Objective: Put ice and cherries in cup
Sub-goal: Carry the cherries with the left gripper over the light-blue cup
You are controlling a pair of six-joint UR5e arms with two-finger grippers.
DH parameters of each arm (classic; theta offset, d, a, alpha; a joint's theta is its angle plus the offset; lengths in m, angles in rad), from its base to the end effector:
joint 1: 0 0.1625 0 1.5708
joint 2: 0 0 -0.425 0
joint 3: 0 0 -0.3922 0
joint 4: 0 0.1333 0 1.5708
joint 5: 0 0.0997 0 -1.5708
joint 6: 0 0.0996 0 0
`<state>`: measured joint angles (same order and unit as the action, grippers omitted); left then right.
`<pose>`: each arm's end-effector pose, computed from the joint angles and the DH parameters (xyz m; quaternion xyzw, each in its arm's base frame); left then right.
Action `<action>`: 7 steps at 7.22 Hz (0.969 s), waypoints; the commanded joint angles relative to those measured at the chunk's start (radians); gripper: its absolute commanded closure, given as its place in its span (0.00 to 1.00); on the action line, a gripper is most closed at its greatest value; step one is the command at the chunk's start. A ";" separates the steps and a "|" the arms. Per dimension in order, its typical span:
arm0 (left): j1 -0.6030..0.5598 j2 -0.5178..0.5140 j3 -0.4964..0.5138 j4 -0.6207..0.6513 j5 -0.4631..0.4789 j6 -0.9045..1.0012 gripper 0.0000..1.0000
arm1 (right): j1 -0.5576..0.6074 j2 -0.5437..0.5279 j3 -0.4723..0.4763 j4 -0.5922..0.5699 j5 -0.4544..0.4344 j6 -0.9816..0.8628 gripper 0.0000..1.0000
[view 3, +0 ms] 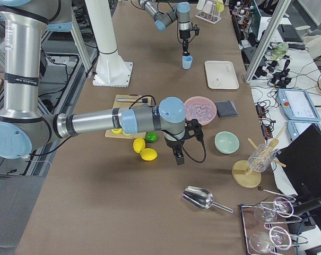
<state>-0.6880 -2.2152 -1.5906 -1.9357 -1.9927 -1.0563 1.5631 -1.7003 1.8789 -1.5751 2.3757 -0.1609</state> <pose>0.4769 -0.5118 0.2219 0.1219 0.4999 0.0289 0.8569 0.0581 -0.4417 0.5650 0.1097 -0.3829 -0.1111 0.9105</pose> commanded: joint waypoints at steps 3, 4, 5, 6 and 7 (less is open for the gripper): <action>-0.052 0.014 -0.003 -0.012 -0.014 0.045 0.04 | 0.002 0.002 -0.007 0.000 0.005 0.000 0.02; -0.111 0.069 -0.003 -0.009 -0.064 0.089 0.04 | 0.002 0.002 -0.009 0.001 0.005 0.000 0.02; -0.211 0.136 -0.011 -0.012 -0.134 0.196 0.04 | 0.002 0.001 -0.007 0.001 0.005 0.000 0.02; -0.302 0.249 -0.058 -0.012 -0.223 0.290 0.03 | 0.002 0.001 -0.006 0.001 0.004 0.000 0.02; -0.406 0.347 -0.101 -0.014 -0.304 0.335 0.03 | 0.002 0.004 -0.006 0.000 0.007 0.001 0.02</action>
<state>-0.9752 -1.9852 -1.6442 -1.9484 -2.1996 -0.7974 1.5647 -1.6988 1.8722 -1.5742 2.3803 -0.1608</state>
